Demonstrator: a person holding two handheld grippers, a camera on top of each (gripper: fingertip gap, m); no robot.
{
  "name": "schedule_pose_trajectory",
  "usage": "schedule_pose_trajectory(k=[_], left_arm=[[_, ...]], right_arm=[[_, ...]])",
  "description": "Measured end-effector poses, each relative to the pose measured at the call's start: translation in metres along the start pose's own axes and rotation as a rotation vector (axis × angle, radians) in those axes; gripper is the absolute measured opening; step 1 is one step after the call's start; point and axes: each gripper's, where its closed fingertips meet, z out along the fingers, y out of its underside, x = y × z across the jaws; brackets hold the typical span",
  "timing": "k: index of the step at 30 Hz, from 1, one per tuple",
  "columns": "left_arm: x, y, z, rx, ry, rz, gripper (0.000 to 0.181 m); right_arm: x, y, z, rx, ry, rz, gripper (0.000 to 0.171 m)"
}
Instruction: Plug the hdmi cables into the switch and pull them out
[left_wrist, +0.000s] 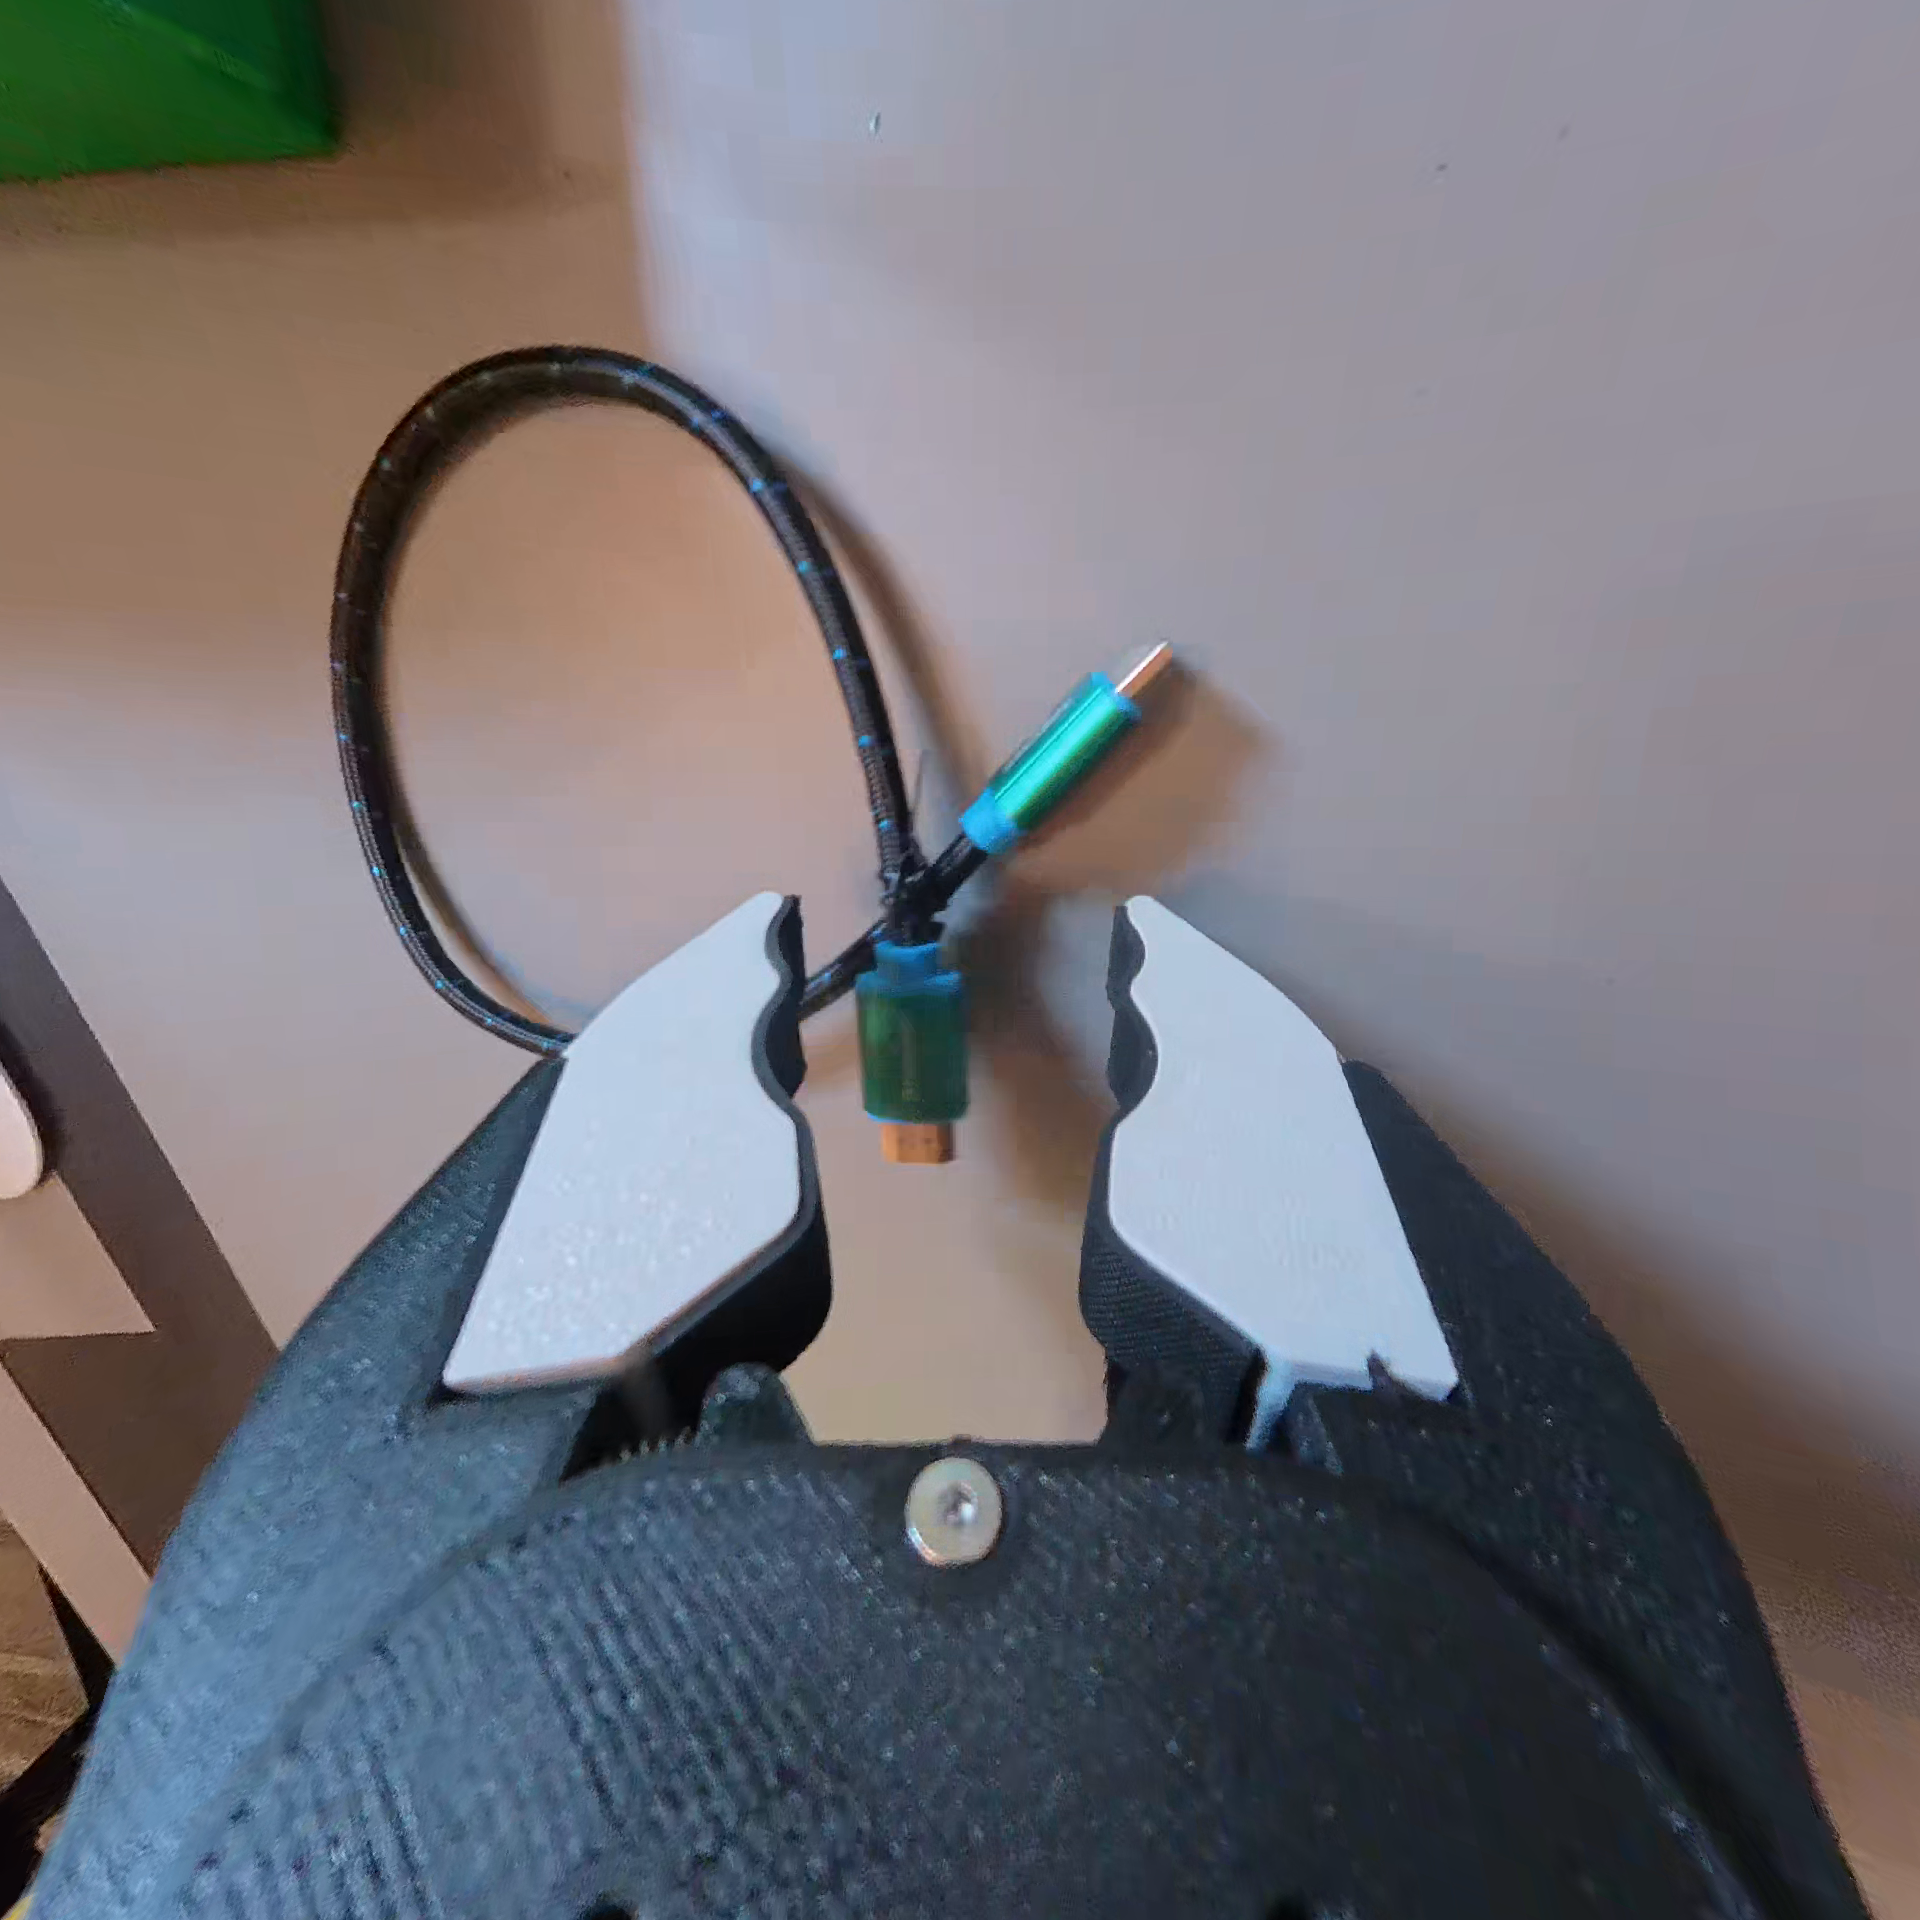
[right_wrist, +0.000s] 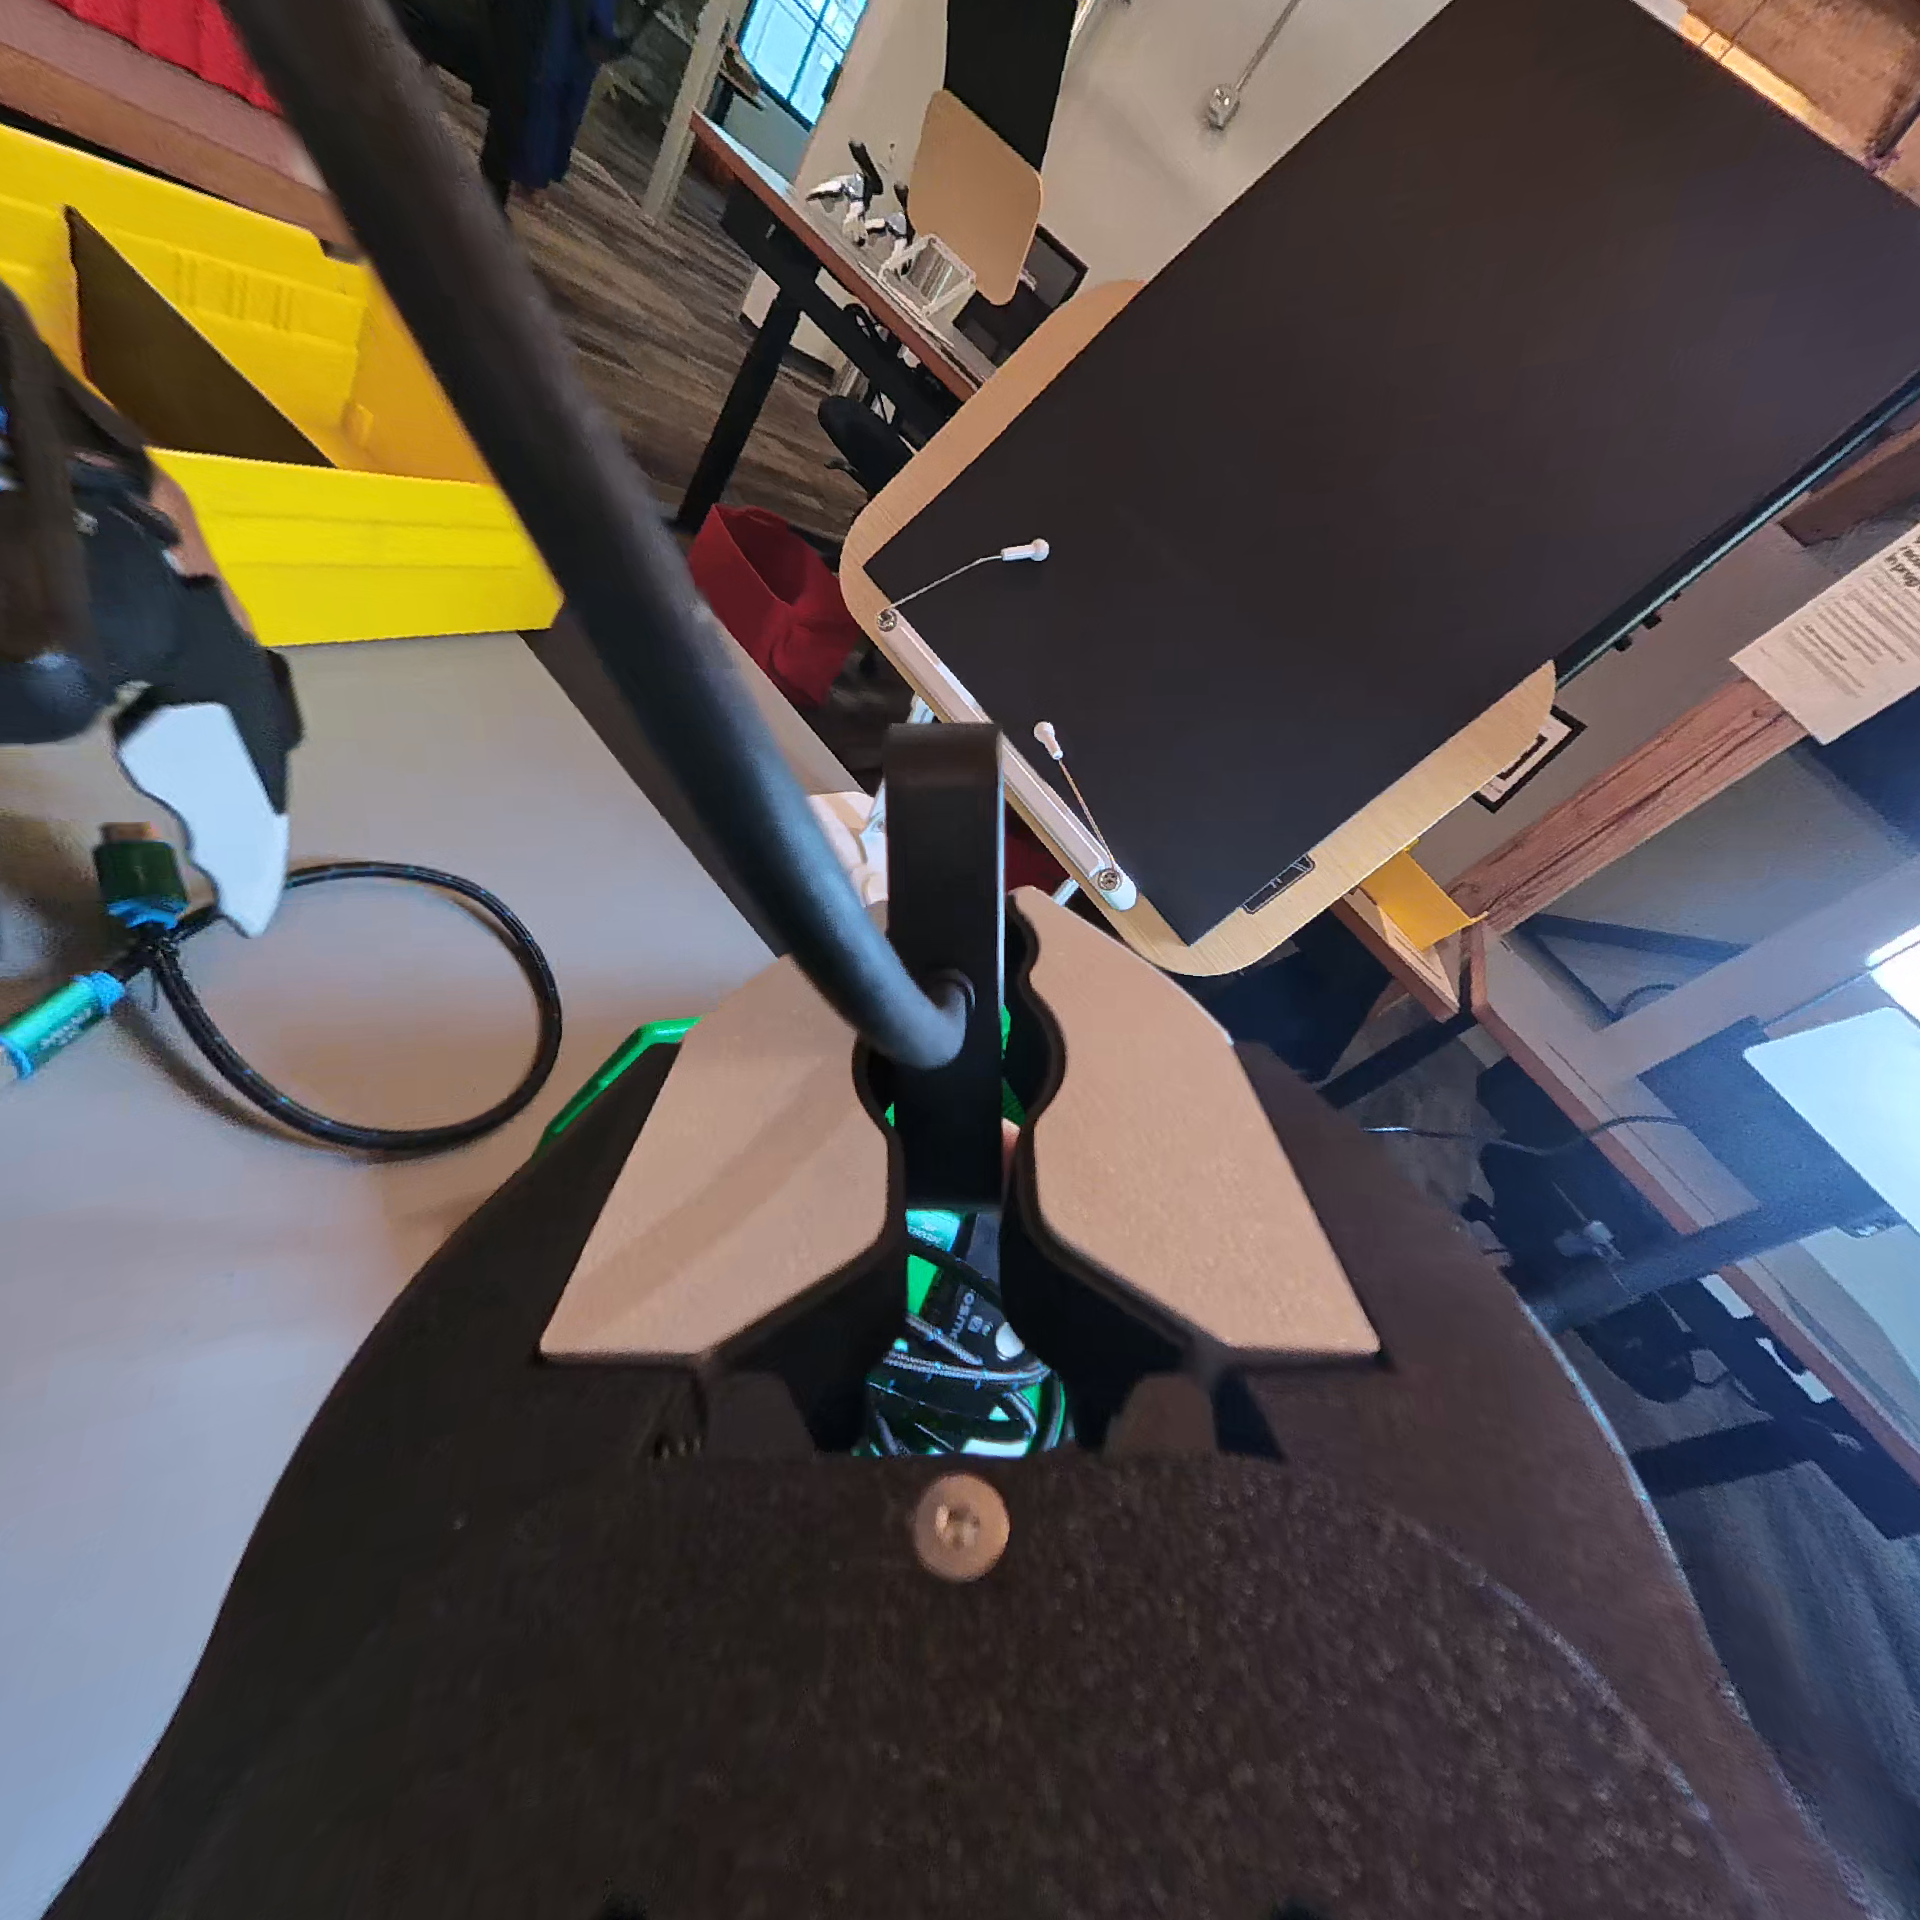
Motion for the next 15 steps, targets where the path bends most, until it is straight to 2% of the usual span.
schedule_pose_trajectory(k=[3, 6, 10, 15], left_arm=[[-0.004, 0.007, 0.007, -0.063, 0.119, 0.027, 0.054], [0.000, 0.000, 0.011, -0.043, 0.235, 0.042, 0.043], [-0.009, -0.007, 0.014, 0.010, 0.221, -0.021, 0.018], [-0.015, -0.007, 0.012, 0.112, 0.090, -0.216, 0.011]], right_arm=[[-0.002, 0.003, 0.002, -0.001, -0.012, 0.011, 0.015], [-0.002, 0.004, 0.001, -0.003, -0.016, -0.002, 0.015], [0.000, 0.005, 0.000, 0.003, -0.015, 0.003, 0.015], [0.000, 0.006, 0.002, -0.001, -0.016, 0.005, 0.015]])
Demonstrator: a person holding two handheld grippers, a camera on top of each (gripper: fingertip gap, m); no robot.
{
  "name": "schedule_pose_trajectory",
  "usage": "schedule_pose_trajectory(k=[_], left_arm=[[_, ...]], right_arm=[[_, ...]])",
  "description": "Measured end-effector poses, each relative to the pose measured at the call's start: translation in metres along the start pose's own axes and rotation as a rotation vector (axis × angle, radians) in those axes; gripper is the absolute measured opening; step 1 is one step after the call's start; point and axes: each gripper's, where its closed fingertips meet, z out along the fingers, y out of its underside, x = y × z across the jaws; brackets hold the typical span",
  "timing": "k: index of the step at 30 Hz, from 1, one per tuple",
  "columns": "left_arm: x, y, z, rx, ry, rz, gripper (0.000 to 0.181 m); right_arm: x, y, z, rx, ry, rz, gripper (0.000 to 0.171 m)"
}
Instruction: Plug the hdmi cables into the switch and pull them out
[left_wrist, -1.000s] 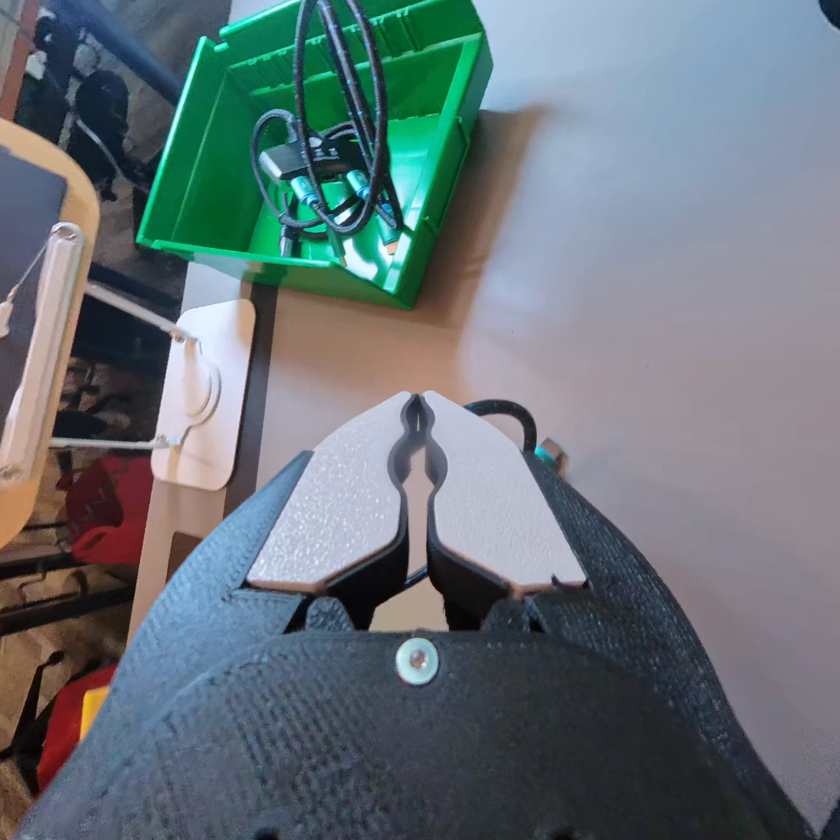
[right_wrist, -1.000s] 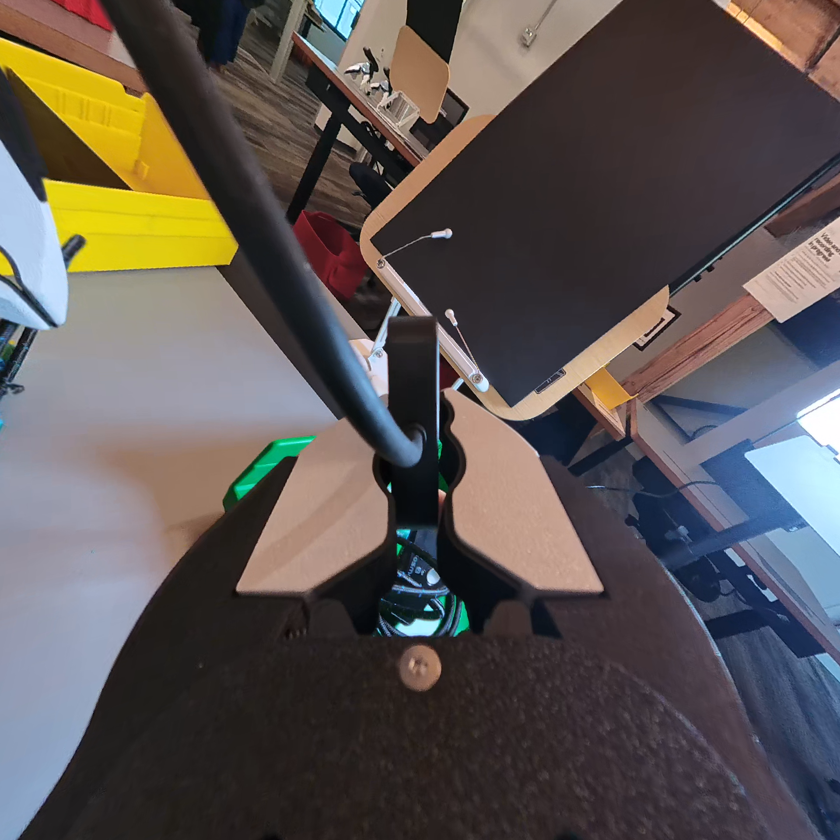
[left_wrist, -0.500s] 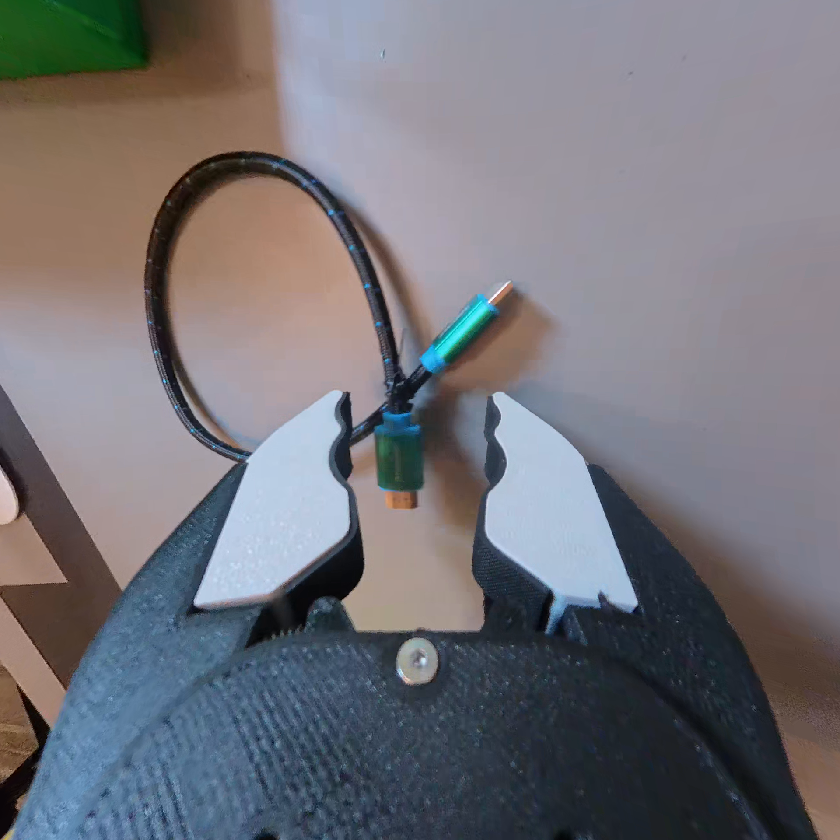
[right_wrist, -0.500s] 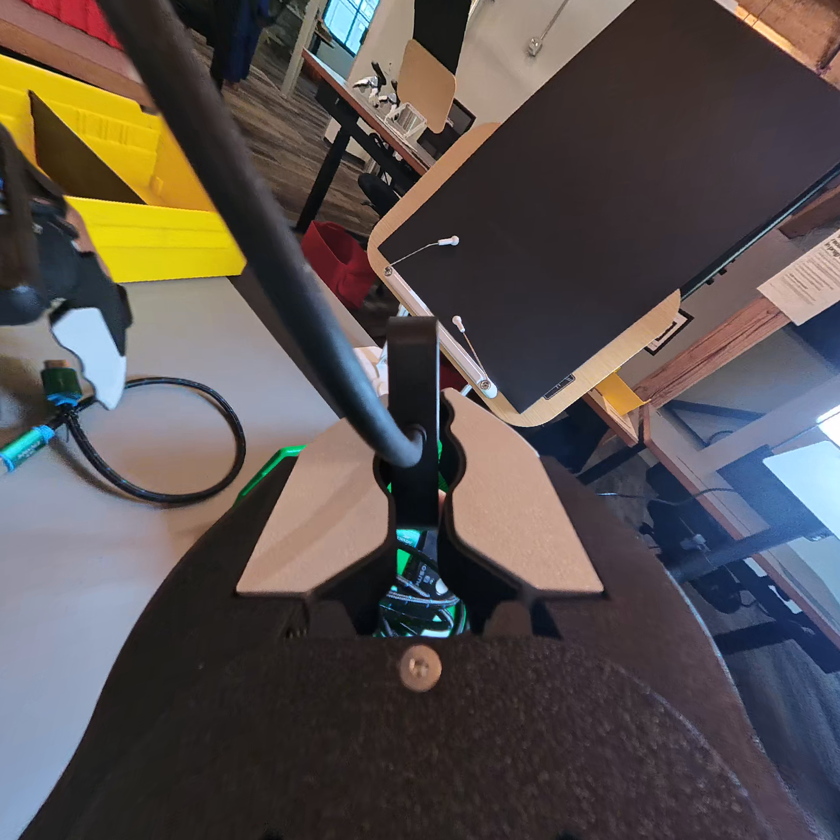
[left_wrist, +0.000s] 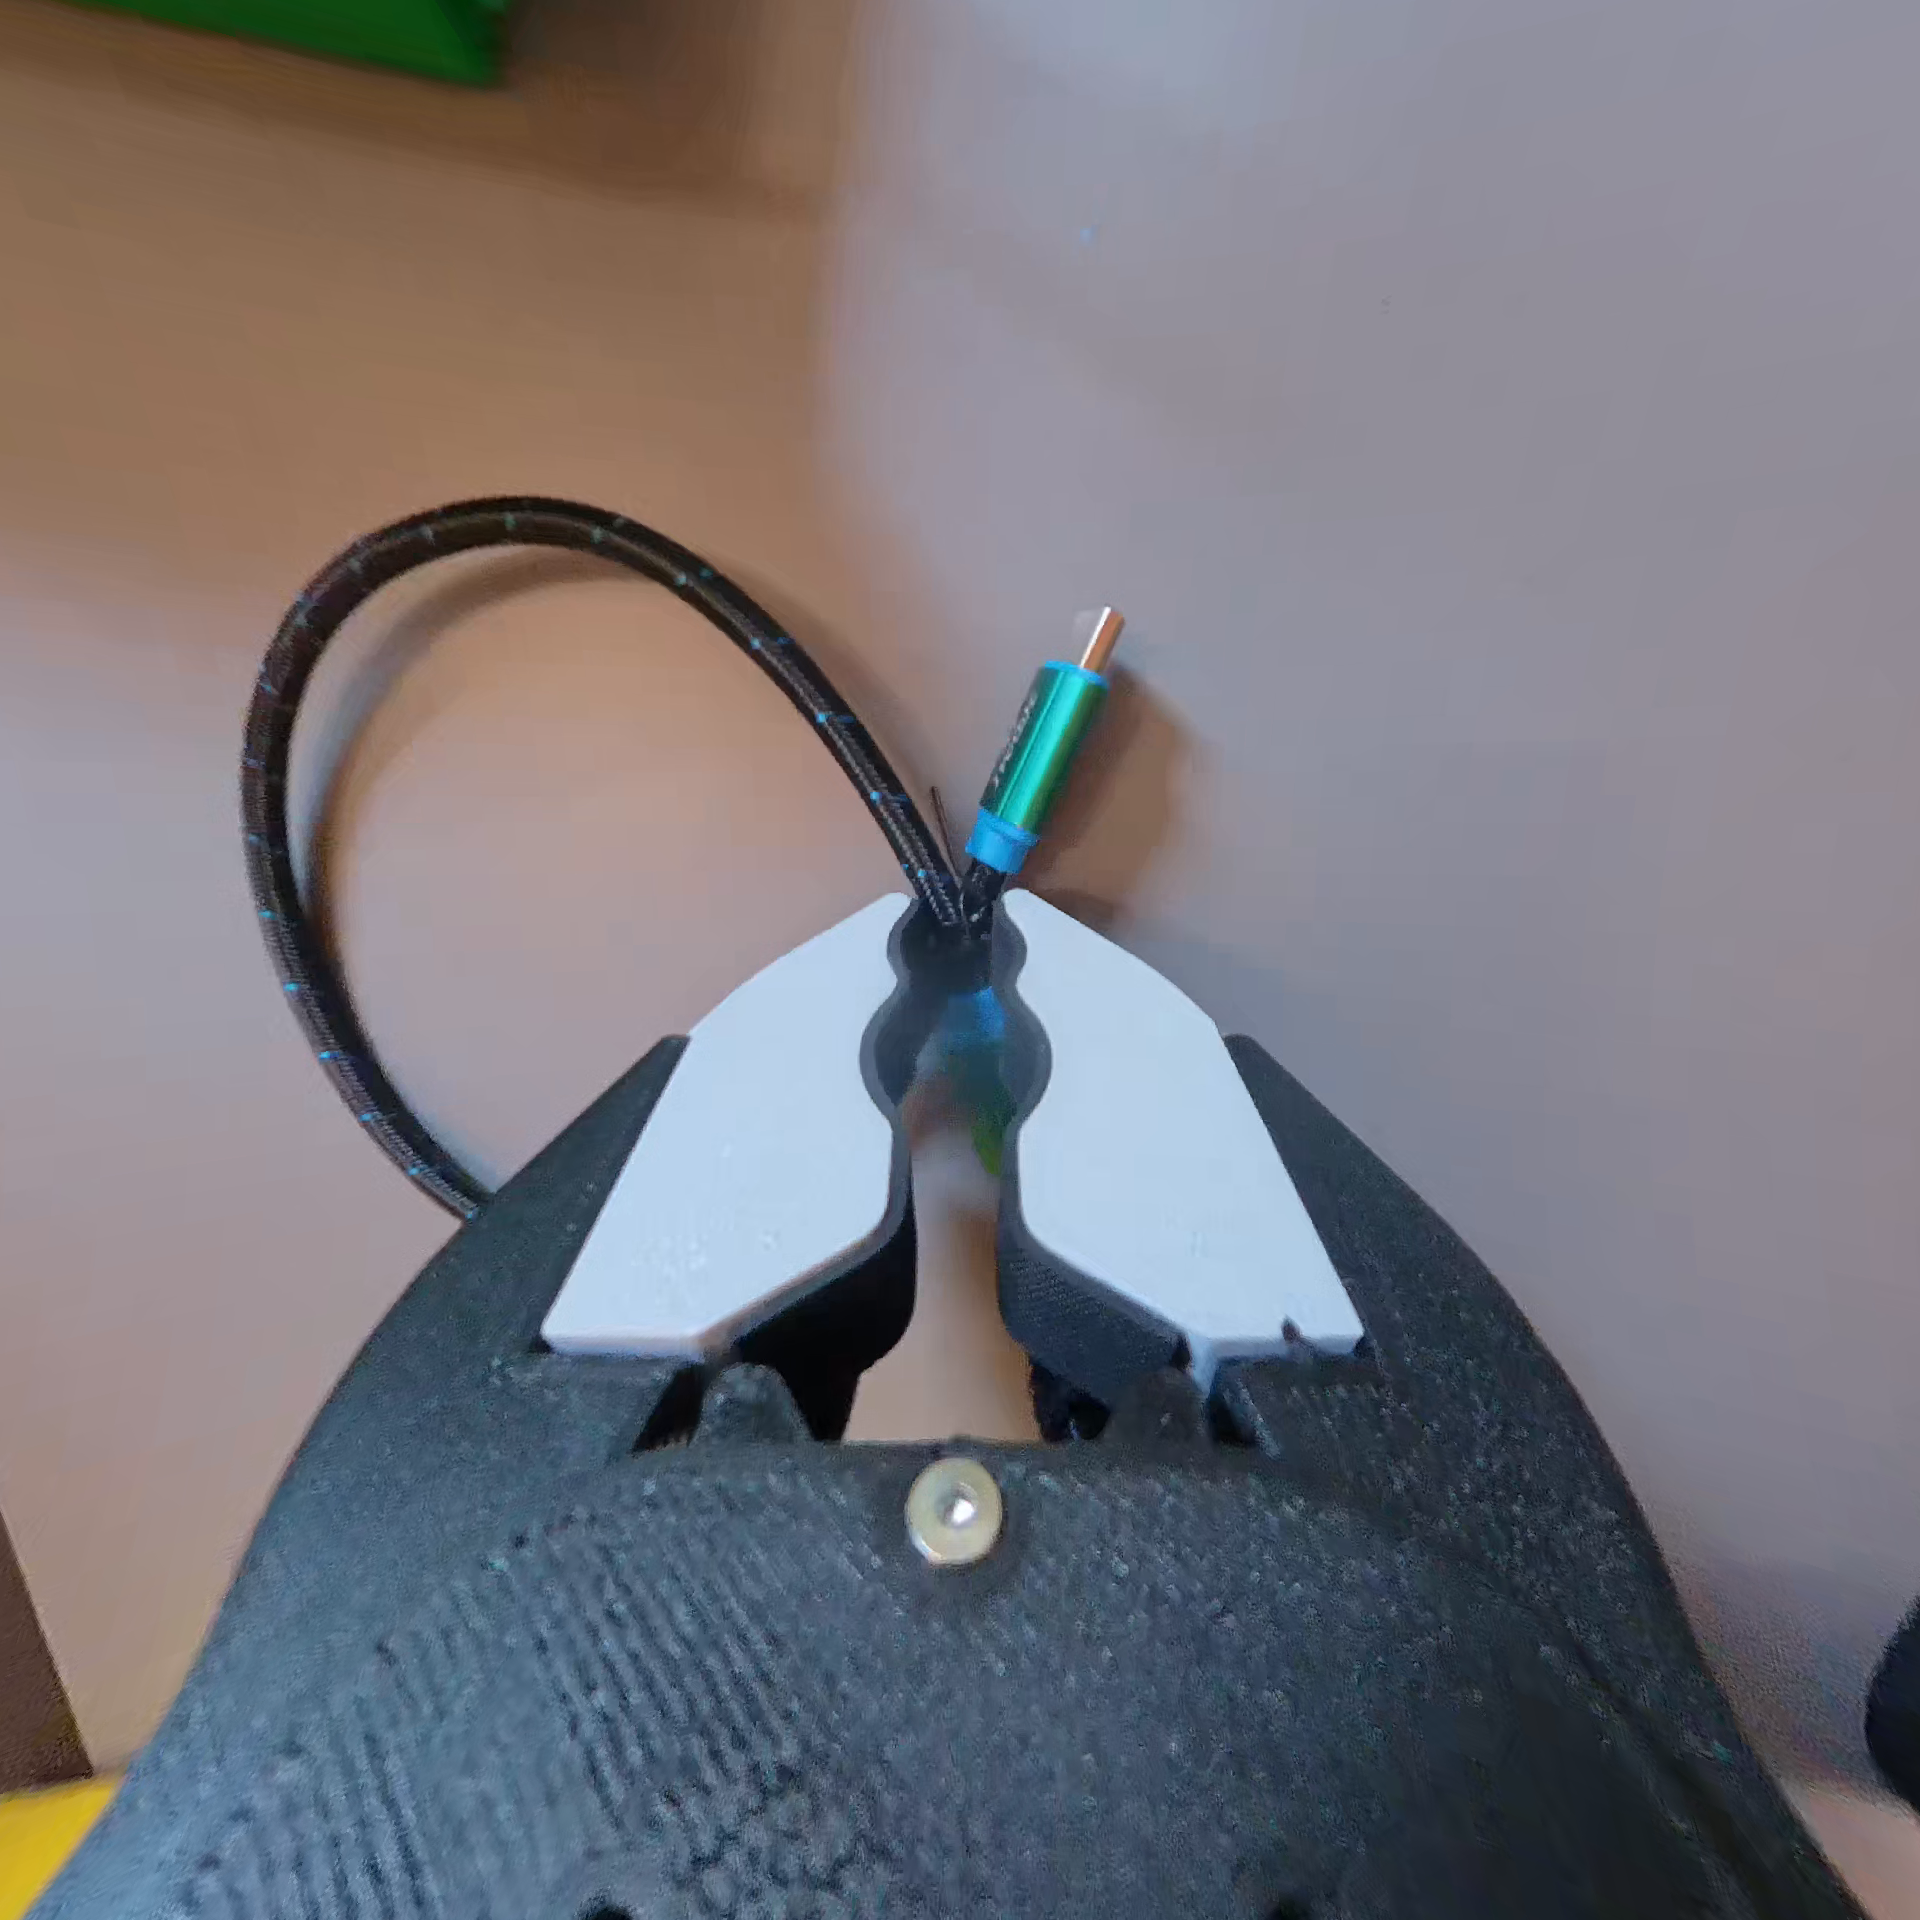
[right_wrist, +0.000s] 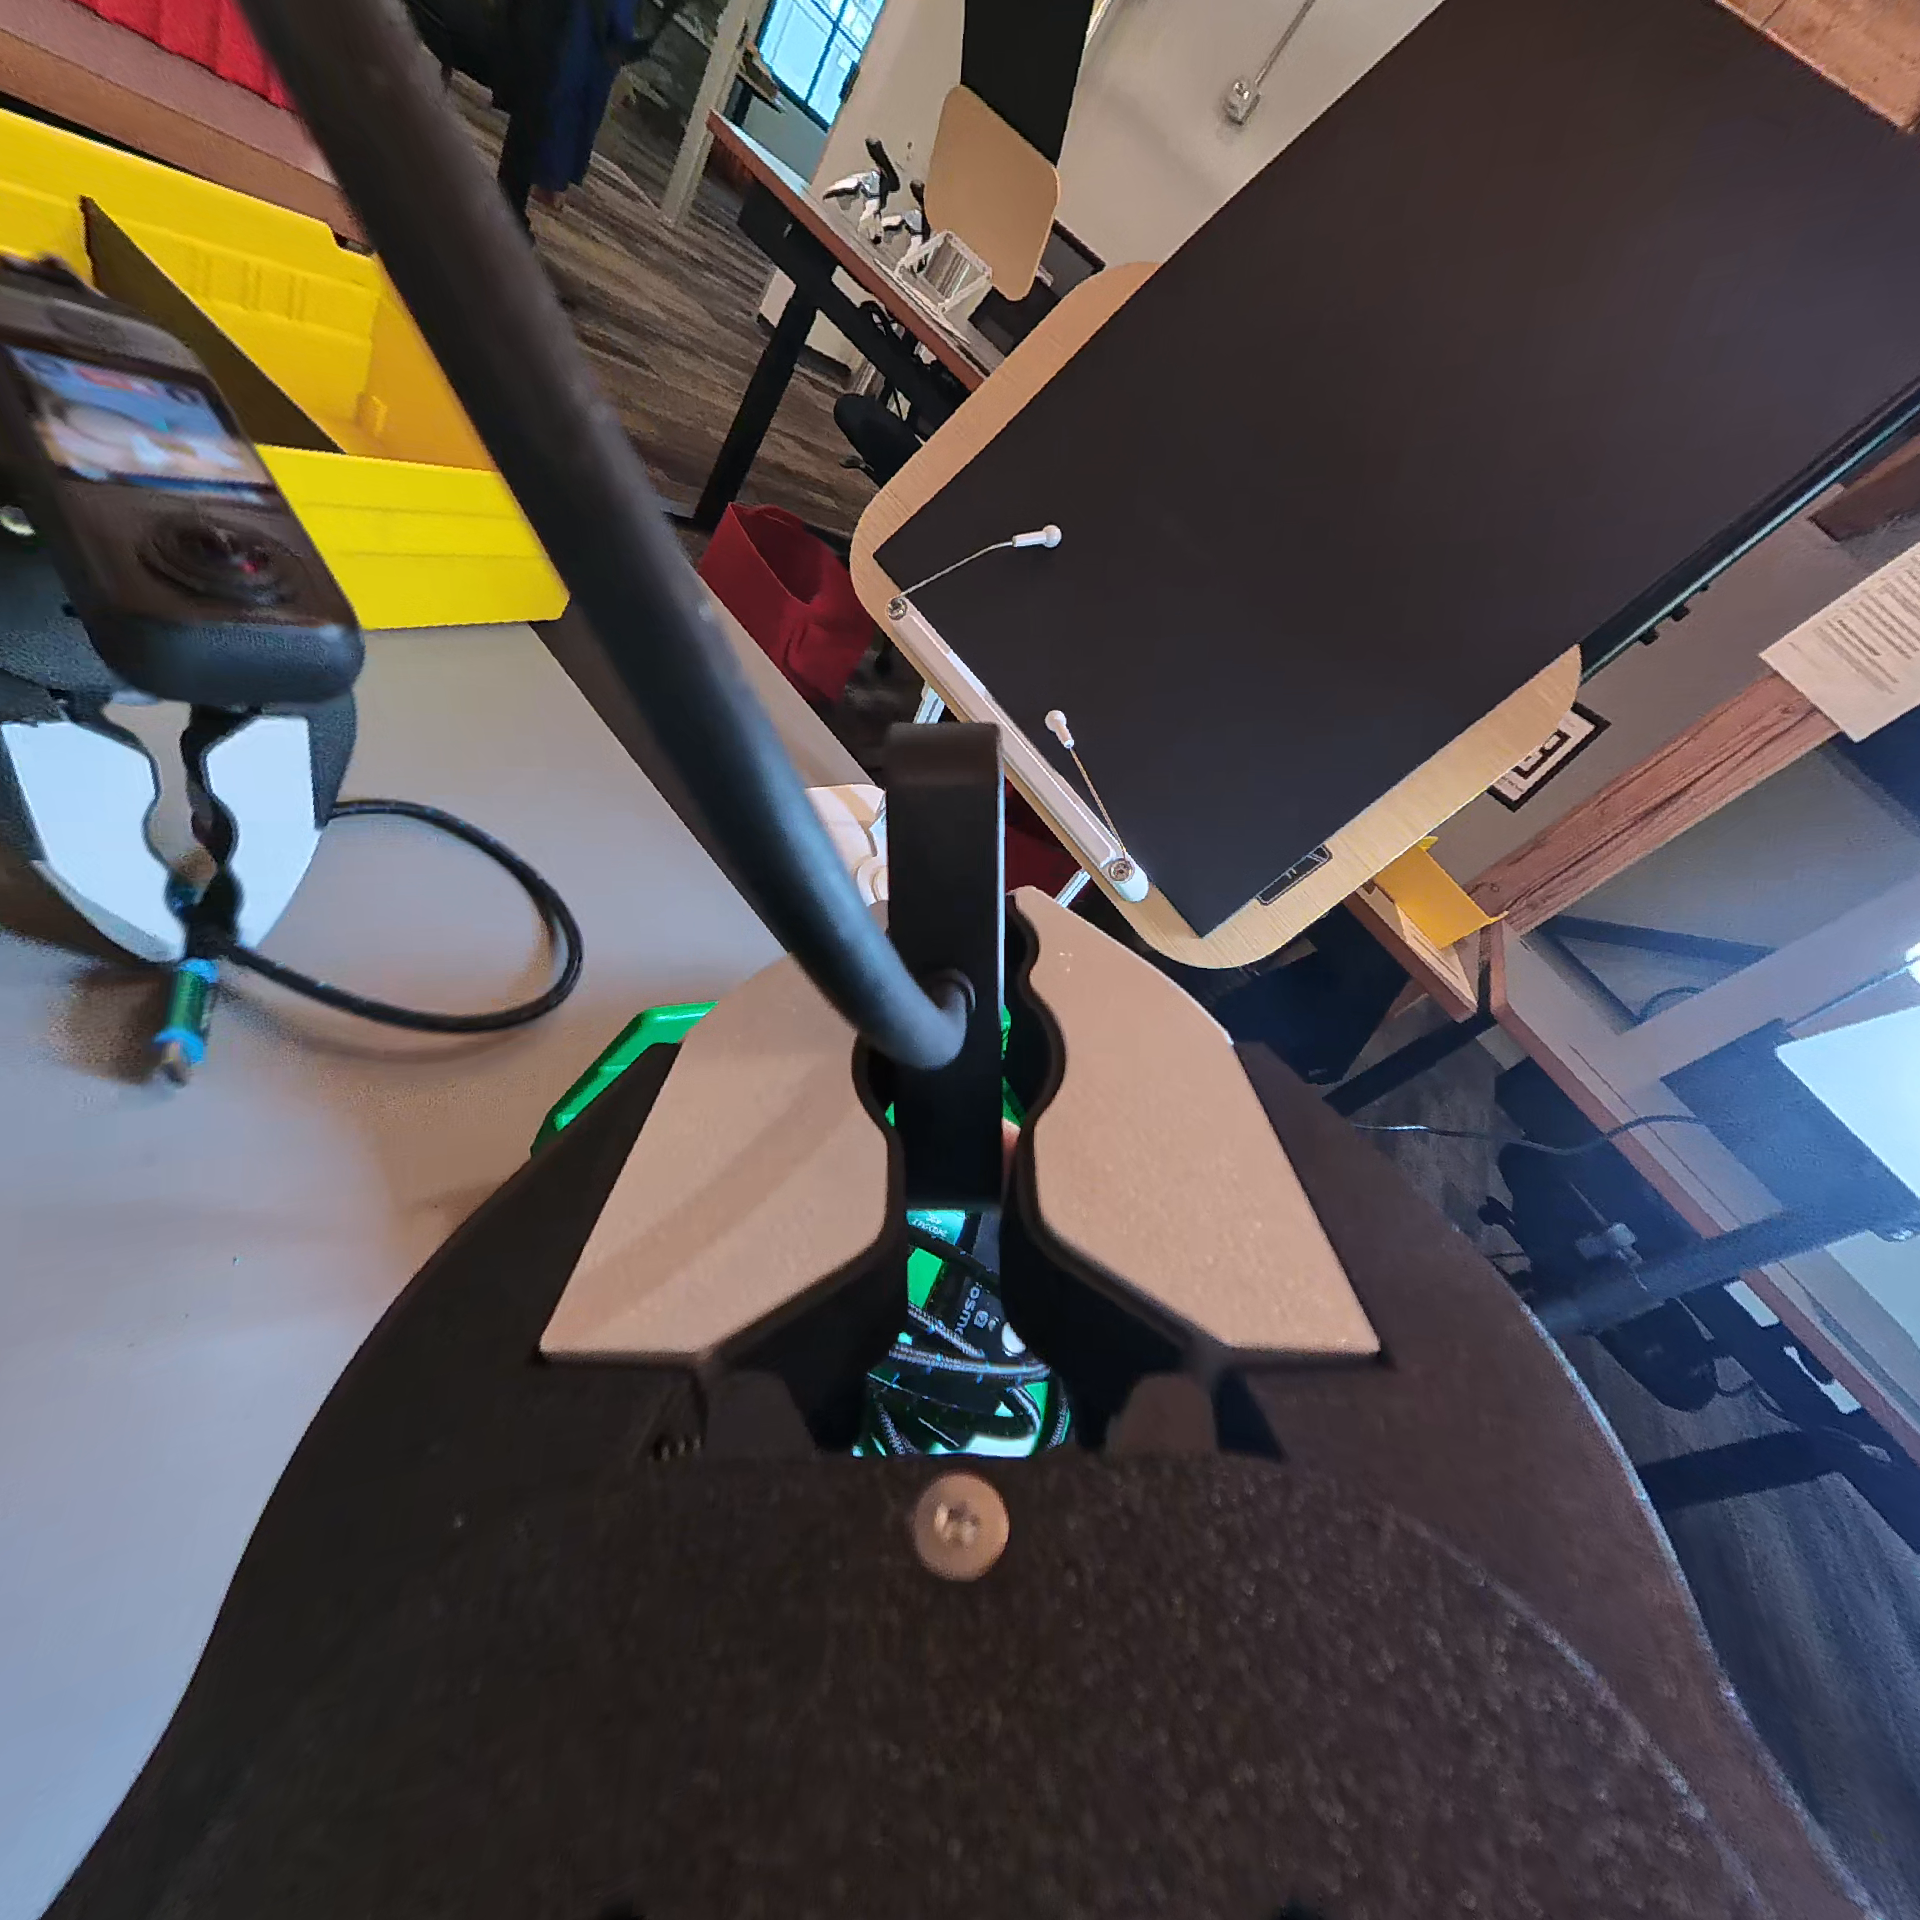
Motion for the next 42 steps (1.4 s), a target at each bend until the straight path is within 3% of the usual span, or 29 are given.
schedule_pose_trajectory(k=[4, 10, 16, 22, 29, 42], left_arm=[[-0.030, 0.002, -0.026, 0.090, -0.279, -0.206, 0.011], [-0.063, -0.018, -0.099, 0.206, -0.571, -0.295, 0.011], [-0.068, -0.047, -0.144, 0.213, -0.680, -0.271, 0.011], [-0.038, -0.064, -0.138, 0.122, -0.698, -0.153, 0.011], [-0.032, -0.055, -0.110, -0.019, -0.655, -0.117, 0.011], [-0.037, -0.048, -0.095, -0.159, -0.725, -0.087, 0.011]], right_arm=[[-0.005, 0.002, 0.004, -0.010, -0.005, -0.011, 0.015], [-0.024, 0.020, 0.020, -0.048, -0.028, -0.162, 0.015], [-0.072, 0.018, 0.030, 0.070, -0.178, -0.320, 0.015], [-0.109, 0.031, 0.048, 0.016, -0.234, -0.427, 0.014], [-0.131, 0.053, 0.067, -0.157, -0.220, -0.537, 0.015], [-0.143, 0.065, 0.068, -0.244, -0.290, -0.447, 0.015]])
